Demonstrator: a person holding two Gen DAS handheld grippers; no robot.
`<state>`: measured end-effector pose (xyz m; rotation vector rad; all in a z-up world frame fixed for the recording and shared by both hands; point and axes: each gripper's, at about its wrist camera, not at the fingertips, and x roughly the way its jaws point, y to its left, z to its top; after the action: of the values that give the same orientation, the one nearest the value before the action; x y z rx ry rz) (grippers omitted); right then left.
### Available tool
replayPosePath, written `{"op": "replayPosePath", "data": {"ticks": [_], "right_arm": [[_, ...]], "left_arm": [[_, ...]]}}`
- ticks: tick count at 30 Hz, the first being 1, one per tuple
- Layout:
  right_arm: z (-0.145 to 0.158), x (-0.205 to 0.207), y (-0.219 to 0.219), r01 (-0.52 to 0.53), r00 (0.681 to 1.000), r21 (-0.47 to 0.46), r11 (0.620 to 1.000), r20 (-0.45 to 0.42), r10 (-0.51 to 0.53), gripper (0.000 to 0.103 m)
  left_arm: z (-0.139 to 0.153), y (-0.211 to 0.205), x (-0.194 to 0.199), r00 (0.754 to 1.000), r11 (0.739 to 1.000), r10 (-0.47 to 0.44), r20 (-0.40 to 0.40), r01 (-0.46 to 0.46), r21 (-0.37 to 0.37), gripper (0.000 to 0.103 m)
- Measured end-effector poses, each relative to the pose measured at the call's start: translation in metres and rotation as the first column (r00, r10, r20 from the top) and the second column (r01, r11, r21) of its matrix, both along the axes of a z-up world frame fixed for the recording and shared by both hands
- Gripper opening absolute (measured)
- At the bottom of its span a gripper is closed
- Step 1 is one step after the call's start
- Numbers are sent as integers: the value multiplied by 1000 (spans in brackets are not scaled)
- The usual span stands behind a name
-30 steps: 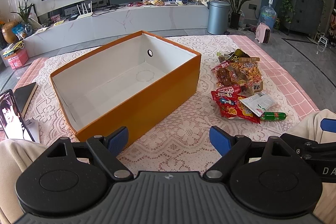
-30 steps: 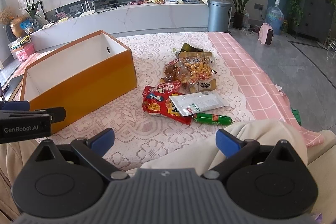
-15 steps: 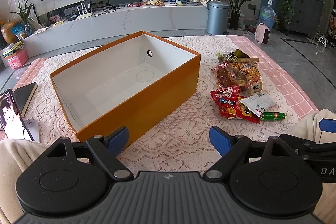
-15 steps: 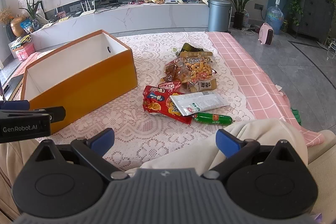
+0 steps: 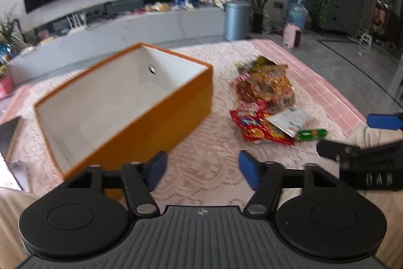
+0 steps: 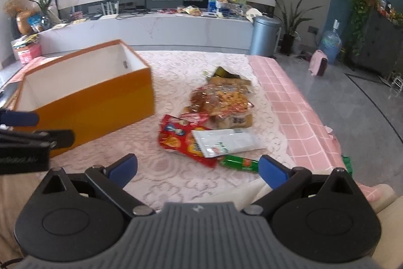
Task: Organize snacks
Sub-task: 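Grasp the red cartoon snack bag with the left tool while the right tool grasps the white packet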
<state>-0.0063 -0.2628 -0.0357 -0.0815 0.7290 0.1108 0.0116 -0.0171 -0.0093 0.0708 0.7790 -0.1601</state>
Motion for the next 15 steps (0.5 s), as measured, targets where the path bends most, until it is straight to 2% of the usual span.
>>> {"op": "replayPosePath", "data": {"ticks": [2, 4, 8, 12, 15], "right_arm": [[-5, 10, -10, 13, 1000, 33, 999, -27, -12, 94], [-11, 19, -18, 22, 999, 61, 998, -46, -20, 81], [-25, 34, -24, 42, 996, 49, 998, -81, -37, 71], [-36, 52, -26, 34, 993, 55, 998, -115, -28, 70], [-40, 64, -29, 47, 991, 58, 997, -130, -39, 71]], "left_arm": [[-7, -3, 6, 1000, 1000, -15, -25, 15, -16, 62], [-12, -6, 12, 999, 999, -32, -40, 31, -30, 56], [-18, -8, 19, 998, 997, -61, -35, 59, -56, 56], [-19, -12, 29, 996, 994, -82, -20, 80, -76, 77], [-19, -16, 39, 996, 993, -92, -17, 91, -78, 77]]}}
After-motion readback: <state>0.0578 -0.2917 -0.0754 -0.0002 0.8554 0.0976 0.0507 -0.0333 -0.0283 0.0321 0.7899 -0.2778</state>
